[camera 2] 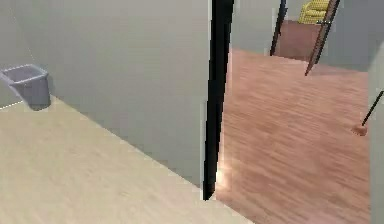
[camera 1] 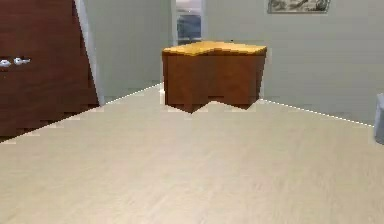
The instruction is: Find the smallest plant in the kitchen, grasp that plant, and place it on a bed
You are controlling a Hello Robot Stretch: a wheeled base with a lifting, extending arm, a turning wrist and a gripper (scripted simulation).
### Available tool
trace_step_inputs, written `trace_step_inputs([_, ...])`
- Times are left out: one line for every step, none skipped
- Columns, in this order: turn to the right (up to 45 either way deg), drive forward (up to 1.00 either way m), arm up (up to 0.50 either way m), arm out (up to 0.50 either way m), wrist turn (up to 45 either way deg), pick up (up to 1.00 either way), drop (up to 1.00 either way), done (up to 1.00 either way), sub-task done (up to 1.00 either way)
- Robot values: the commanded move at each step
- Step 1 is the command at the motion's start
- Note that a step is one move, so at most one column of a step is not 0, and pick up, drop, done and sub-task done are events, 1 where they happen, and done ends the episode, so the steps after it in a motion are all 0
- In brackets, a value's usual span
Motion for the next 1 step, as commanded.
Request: trace_step_inputs([36.0,0.00,0.00,0.00,0.0,0.00,0.00,0.00,0.00])
